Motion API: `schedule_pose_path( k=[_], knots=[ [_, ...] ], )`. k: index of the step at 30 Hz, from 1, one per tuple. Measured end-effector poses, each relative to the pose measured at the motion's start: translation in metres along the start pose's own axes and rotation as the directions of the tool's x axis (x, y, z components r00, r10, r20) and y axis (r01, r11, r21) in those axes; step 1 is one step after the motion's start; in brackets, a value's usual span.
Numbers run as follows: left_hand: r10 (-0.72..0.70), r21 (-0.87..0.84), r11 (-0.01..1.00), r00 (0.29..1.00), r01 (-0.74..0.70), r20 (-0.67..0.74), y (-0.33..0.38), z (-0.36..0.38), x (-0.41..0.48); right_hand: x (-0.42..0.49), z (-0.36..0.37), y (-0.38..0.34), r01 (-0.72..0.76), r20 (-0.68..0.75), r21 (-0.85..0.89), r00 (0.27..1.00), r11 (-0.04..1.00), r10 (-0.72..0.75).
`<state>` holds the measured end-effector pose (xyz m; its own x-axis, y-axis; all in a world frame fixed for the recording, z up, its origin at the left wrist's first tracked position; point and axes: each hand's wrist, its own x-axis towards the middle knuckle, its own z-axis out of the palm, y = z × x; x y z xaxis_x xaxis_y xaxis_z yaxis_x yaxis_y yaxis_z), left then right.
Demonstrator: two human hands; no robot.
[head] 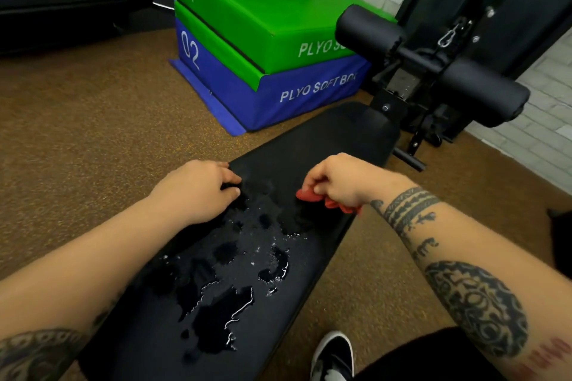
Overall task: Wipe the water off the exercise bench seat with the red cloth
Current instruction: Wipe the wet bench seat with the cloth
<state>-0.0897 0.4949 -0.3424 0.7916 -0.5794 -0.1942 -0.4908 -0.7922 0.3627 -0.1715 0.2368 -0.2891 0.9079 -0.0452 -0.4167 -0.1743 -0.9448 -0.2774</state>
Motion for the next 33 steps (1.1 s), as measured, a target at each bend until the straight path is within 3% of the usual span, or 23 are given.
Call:
schedule_pose_path(
  k=[2, 6, 9, 17, 21, 23, 24, 25, 27, 29, 33],
  knots=[
    [-0.015, 0.004, 1.000, 1.000, 0.015, -0.009, 0.002, 0.000, -0.001, -0.013, -0.013, -0.002, 0.000, 0.060, 0.005, 0.998, 1.000, -0.001],
    [-0.022, 0.053, 0.998, 0.997, 0.026, -0.074, 0.015, 0.005, -0.004, -0.013, 0.006, 0.008, -0.011, -0.257, 0.171, 0.965, 0.985, 0.055],
    [0.018, 0.040, 0.999, 0.997, -0.015, -0.074, 0.028, 0.010, -0.006, -0.004, 0.039, 0.013, -0.007, -0.373, -0.078, 0.928, 0.997, -0.023],
    [0.094, 0.050, 0.994, 0.995, -0.092, -0.032, 0.050, 0.016, -0.015, -0.048, 0.044, 0.011, 0.173, -0.180, -0.045, 0.967, 0.984, -0.179],
    [0.098, 0.038, 0.995, 0.995, -0.097, -0.035, 0.055, 0.019, -0.020, -0.066, 0.032, 0.011, 0.085, 0.028, 0.198, 0.995, 0.977, -0.093],
    [0.103, 0.028, 0.994, 0.994, -0.103, -0.031, 0.056, 0.020, -0.021, -0.068, 0.028, 0.012, 0.040, -0.033, 0.354, 0.999, 0.934, -0.030],
    [0.107, 0.024, 0.994, 0.994, -0.106, -0.032, 0.056, 0.021, -0.021, -0.064, 0.031, 0.013, 0.054, -0.144, 0.404, 0.990, 0.913, 0.005],
    [0.107, 0.022, 0.994, 0.994, -0.107, -0.031, 0.056, 0.022, -0.021, -0.061, 0.037, 0.012, 0.091, -0.281, 0.392, 0.959, 0.915, 0.025],
    [0.105, 0.029, 0.994, 0.994, -0.104, -0.024, 0.056, 0.023, -0.020, -0.051, 0.054, 0.012, 0.139, -0.450, 0.166, 0.891, 0.976, -0.051],
    [0.100, 0.042, 0.994, 0.995, -0.099, -0.017, 0.056, 0.024, -0.020, -0.046, 0.068, 0.010, 0.136, -0.425, -0.046, 0.894, 0.990, -0.142],
    [0.101, 0.054, 0.994, 0.995, -0.100, -0.022, 0.057, 0.025, -0.020, -0.057, 0.055, 0.006, 0.144, -0.216, -0.028, 0.965, 0.989, -0.146]
  ],
)
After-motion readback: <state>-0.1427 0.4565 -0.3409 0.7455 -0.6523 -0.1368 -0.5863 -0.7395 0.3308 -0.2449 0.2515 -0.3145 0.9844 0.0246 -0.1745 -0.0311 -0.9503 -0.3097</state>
